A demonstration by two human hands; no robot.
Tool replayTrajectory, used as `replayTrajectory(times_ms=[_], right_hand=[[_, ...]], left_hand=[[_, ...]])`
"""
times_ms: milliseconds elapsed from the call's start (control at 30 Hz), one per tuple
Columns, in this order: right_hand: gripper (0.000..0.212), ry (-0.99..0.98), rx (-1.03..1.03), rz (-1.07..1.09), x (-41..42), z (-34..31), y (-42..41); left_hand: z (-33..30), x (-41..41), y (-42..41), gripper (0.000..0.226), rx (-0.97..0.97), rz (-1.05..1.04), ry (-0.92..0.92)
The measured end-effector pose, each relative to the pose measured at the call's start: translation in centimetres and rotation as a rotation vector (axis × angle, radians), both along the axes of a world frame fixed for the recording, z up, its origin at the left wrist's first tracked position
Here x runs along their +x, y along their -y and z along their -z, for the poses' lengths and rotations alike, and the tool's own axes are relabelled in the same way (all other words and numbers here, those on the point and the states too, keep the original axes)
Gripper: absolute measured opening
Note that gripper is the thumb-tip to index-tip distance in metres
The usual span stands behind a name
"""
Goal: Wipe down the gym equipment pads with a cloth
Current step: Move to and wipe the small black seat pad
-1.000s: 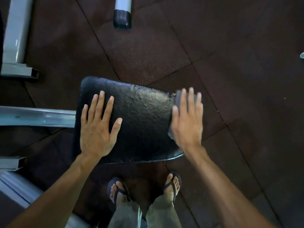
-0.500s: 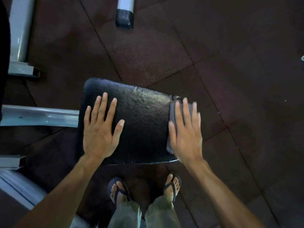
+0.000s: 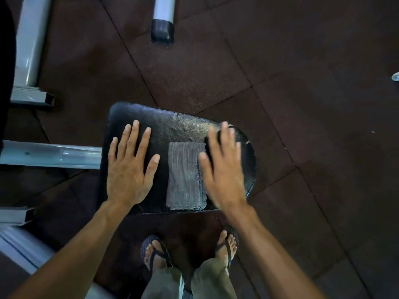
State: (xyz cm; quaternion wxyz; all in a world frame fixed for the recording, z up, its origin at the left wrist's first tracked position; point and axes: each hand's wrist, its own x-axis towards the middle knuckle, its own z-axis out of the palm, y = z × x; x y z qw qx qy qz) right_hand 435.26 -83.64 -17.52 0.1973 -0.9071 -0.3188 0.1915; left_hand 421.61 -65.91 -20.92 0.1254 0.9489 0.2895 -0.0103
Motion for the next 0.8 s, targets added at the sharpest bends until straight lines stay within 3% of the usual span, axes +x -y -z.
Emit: replayTrajectory(times_ms=[133, 300, 500, 667, 800], right_hand=[[0.059, 0.239, -0.203, 0.034, 1.8, 2.0, 1.9], [0.058, 0.285, -0.197, 0.032, 1.6, 2.8, 1.9], [0.056, 0.275, -0.164, 0.027, 1.8, 3.0, 2.0], [0.055, 0.285, -0.125, 0.033, 1.9, 3.1, 2.2], [0.056, 0.29, -0.113, 0.035, 1.9, 3.0, 2.2]], left_hand=[[-0.2, -0.1, 0.1, 0.069, -0.004, 0.015, -0.023], [-2.2, 0.6, 3.1, 0.067, -0.073, -0.026, 0.077], [-1.5, 6.0, 10.4, 0.056, -0.012, 0.043, 0.011], [-0.9, 8.2, 1.6, 0.059, 0.004, 0.077, -0.067], [-1.2, 4.1, -4.4, 0.059, -0.016, 0.058, -0.034]])
